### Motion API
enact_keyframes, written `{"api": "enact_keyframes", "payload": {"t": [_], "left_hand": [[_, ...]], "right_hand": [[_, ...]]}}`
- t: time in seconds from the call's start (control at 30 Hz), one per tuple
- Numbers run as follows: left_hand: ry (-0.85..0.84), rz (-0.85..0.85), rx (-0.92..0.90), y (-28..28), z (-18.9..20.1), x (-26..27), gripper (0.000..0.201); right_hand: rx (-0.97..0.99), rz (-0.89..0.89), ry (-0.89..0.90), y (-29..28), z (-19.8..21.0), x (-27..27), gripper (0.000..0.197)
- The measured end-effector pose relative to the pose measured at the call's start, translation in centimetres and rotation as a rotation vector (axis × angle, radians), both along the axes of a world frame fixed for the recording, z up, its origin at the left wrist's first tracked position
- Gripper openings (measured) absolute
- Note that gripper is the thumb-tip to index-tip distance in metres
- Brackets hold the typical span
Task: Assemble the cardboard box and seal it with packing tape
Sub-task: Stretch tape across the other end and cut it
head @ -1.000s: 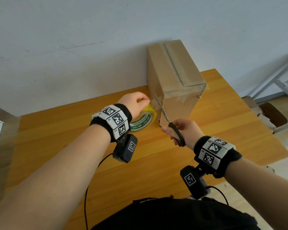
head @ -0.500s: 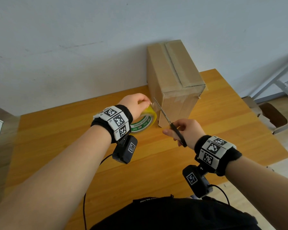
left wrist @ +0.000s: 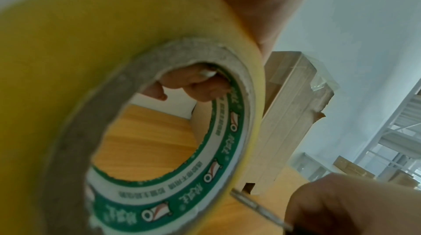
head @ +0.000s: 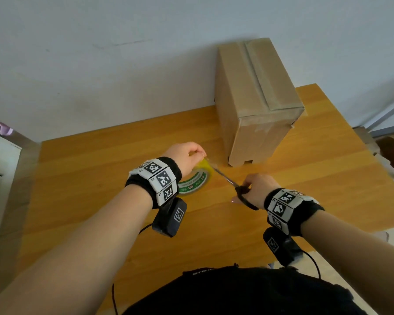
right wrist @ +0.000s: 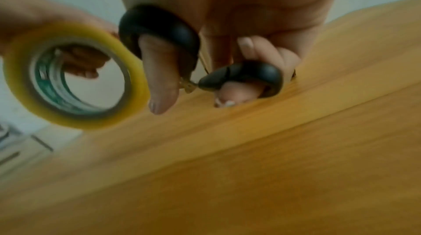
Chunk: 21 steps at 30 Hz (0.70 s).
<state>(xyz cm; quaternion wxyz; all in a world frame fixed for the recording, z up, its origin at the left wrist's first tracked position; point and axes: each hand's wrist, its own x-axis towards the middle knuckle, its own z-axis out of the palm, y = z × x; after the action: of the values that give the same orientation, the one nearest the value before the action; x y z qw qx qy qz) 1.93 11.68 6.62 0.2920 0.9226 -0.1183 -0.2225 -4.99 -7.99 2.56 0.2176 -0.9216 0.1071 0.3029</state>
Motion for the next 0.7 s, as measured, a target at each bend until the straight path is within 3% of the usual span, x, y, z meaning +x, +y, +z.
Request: {"api": "enact_keyframes", "payload": {"t": [0.13,0.3,0.4,0.5,0.6,0.7], "left_hand": [[0.025,0.045,-0.024,0.8,-0.5,-0.7,0.022],[0.028,0.051,-0.022,1.3,-1.1,-1.0,0.02],[0.025,0.046,-0.03,1.1,-1.1,-1.1,0.022],[0.025,0.029,-0.029,0.8,-1.0,-1.2,0.023],[0.033,0.028,-0.033,0.4,-1.0,-1.1,0.023],[0.038,0.033,-0.029,0.0,-1.0,-0.9,0.024]], "right_hand": [[-0.147,0.109,0.069,0.8,-2.2,0.3,0.027],[-0.21,0.159,0.028,1.7,-2.7,0.4,0.042],[-0.332,0.31,0.047,2.4,-2.6,0.7,0.031],[-0.414,0.371,0.041,2.8,-2.5,0.7,0.031],[-0.326,0.29,-0.193,2.7,-2.0,0.3,0.024],[0.011,0.135,-0.598,2.8,-0.9,0.1,0.022]]}}
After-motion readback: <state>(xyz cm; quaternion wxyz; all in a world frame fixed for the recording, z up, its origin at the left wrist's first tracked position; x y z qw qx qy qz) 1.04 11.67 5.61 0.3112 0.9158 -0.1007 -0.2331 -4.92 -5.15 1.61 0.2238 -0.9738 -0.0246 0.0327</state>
